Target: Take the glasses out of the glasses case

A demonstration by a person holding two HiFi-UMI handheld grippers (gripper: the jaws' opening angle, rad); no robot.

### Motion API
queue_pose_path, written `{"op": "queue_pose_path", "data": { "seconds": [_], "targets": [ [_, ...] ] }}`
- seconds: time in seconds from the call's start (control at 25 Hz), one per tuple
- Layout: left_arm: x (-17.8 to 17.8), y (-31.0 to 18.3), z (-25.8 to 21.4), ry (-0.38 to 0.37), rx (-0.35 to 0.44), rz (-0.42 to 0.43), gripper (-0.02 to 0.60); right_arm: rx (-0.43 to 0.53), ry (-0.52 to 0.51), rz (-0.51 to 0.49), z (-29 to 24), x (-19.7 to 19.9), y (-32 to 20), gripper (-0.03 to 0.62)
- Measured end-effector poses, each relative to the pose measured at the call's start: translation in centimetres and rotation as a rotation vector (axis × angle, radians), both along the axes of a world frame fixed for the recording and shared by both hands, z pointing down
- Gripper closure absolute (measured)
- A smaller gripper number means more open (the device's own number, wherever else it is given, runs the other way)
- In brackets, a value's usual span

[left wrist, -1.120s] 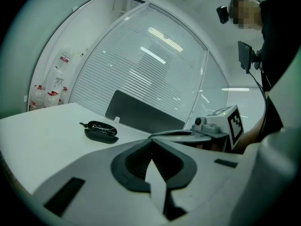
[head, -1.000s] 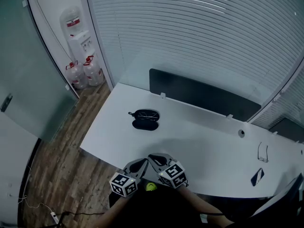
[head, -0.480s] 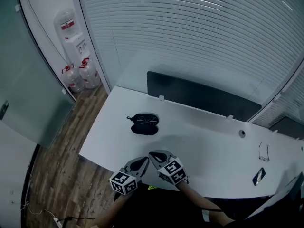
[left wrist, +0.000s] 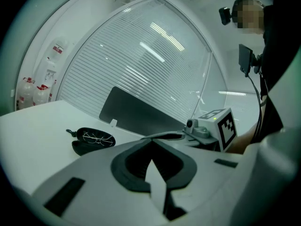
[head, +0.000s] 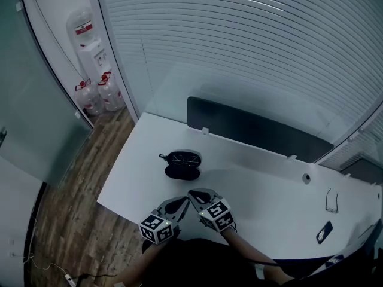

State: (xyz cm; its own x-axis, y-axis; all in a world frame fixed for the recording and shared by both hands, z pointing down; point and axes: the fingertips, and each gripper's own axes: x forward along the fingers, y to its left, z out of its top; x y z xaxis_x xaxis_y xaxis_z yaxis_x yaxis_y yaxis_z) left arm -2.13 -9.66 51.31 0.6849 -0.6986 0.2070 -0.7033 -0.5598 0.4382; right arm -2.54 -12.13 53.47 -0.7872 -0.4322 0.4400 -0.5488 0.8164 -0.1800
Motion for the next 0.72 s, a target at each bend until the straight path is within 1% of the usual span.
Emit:
{"op": "queue_pose_path", "data": {
  "seconds": [0.2, 0.48, 0.72],
  "targets": [
    [0.1, -1.3, 0.6, 0.006, -0.027, -0.004, 0.571, -0.017, 0.011, -0.001, 0.6, -0.1, -1.5, 0.576],
    [0.3, -1.9, 1.8, 0.035, -0.076, 0.008, 0.571, -0.036, 0.097, -0.012, 2.2, -0.3, -3.4, 0.576],
    [0.5, -3.5, 2.0, 0.059, -0.078, 0.019, 0.571, -0.027, 0.158, -0.032, 3.0, -0.7, -5.5, 0.576]
  ]
}}
